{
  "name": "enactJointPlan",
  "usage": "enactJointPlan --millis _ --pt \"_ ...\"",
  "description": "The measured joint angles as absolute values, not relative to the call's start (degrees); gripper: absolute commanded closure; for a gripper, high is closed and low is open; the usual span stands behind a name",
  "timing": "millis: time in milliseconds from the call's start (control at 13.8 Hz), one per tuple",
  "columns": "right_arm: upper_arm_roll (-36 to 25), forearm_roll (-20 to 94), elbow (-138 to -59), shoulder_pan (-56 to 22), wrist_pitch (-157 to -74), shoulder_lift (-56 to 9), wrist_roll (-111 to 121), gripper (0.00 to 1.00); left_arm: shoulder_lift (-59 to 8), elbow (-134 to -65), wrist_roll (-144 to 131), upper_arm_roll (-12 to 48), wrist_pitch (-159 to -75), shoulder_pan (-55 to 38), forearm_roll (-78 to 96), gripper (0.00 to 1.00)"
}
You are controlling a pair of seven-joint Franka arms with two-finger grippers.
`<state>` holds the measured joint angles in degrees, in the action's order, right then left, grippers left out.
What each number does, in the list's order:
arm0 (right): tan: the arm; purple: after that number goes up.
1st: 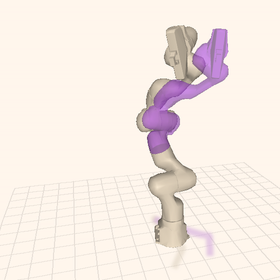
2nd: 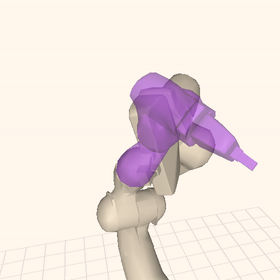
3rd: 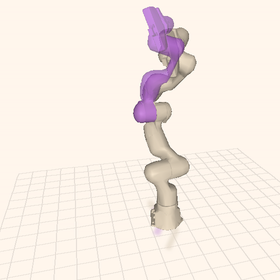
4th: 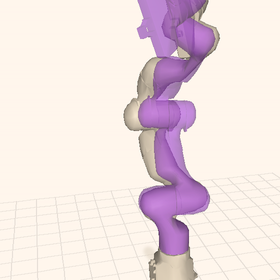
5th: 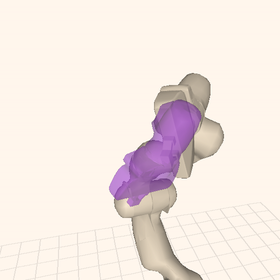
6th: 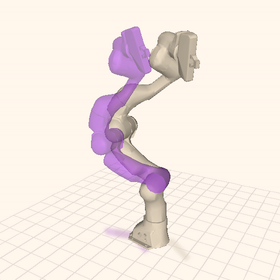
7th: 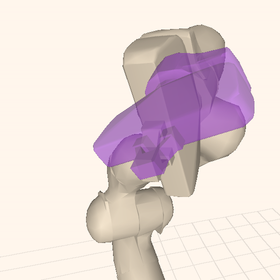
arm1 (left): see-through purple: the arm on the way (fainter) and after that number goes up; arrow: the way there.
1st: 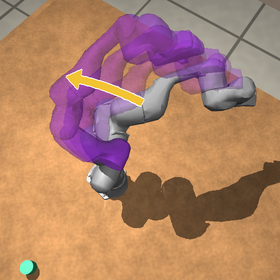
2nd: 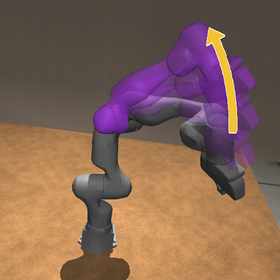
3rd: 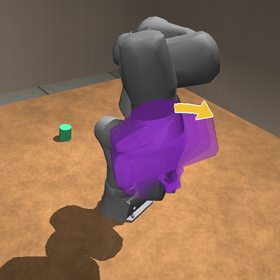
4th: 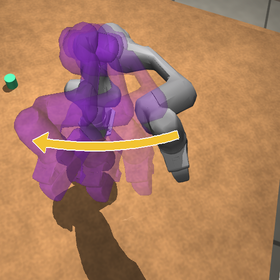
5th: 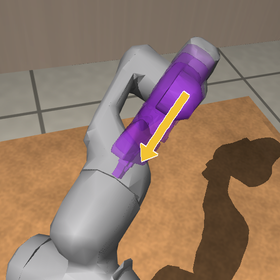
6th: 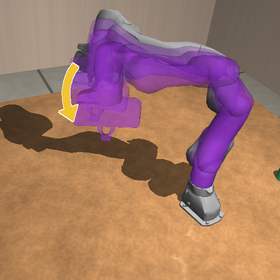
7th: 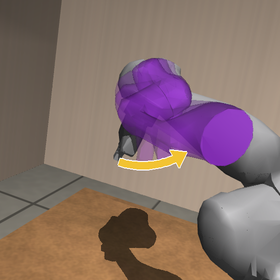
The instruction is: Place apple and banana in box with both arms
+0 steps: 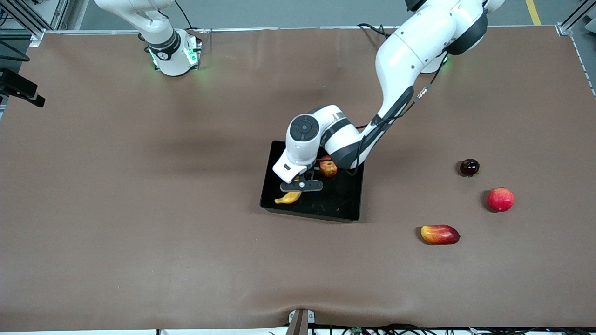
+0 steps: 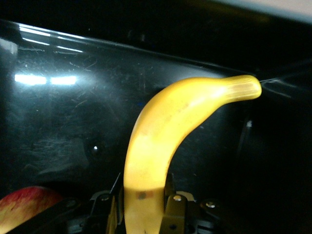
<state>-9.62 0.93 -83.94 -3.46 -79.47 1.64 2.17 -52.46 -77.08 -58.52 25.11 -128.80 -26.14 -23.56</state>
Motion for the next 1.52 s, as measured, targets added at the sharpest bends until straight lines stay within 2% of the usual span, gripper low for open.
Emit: enactJointPlan --millis 73,145,218,435,653,1016,1524 --pt "-9.62 0.93 -83.95 -3.37 -79.46 1.59 2.17 0.0 -52.91 -77.06 -58.51 24.22 -128.91 -26.76 -23.56 0.5" --pt "-9.62 0.93 -83.94 -3.33 -79.46 1.54 2.17 0.0 -53.11 -77.03 -58.51 23.35 -129.04 -27.4 -23.56 0.19" --pt "-9.62 0.93 -83.95 -3.31 -79.46 1.5 2.17 0.0 -53.12 -76.86 -58.51 22.78 -129.12 -27.85 -23.56 0.0" --pt "-9.62 0.93 -83.95 -3.3 -79.46 1.39 2.17 0.0 -52.38 -75.24 -58.58 22.27 -129.08 -27.86 -23.56 0.0" --pt "-9.63 0.94 -83.95 -3.27 -79.46 1.38 2.17 0.0 -48.28 -73.65 -58.64 21.8 -126.79 -24.79 -23.56 0.0" --pt "-9.62 0.94 -83.94 -3.26 -79.47 1.35 2.17 0.0 -33.88 -74.06 -48.97 23.1 -110.21 -12.77 -23.56 0.0" --pt "-9.6 0.95 -83.94 -3.25 -79.48 1.34 2.19 0.0 -22.59 -75.17 -28.67 23.37 -98.6 3.51 -18.01 0.0"
